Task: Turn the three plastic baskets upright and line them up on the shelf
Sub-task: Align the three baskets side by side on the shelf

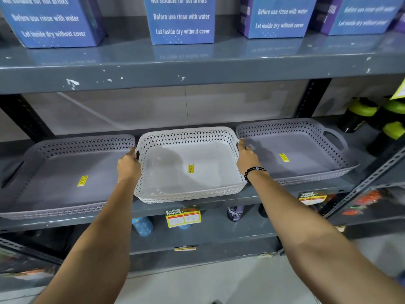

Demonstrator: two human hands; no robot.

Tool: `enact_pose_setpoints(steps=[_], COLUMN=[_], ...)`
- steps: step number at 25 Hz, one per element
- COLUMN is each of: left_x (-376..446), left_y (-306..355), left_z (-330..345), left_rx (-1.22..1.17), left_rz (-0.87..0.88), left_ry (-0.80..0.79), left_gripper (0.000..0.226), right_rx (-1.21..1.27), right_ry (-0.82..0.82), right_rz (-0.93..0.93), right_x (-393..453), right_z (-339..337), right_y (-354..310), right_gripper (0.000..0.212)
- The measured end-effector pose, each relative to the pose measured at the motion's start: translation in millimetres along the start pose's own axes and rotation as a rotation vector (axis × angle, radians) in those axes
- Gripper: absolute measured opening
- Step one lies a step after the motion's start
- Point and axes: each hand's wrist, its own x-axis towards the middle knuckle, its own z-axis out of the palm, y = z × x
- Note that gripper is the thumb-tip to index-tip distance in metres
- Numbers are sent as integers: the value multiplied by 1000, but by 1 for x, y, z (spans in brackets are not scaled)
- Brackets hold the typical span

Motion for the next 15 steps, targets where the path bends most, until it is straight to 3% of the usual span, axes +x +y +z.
enact_pose_setpoints(steps=[15], left_x=[-9], left_y=[6], left_z=[-2], left_rx=[-10], left_rz=[-4], left_ry=[10], left_gripper=[48], right_rx=[82], right_ry=[41], right_rz=[58], right_x=[-8], right_z=[-1], right_y=[2], right_gripper=[69])
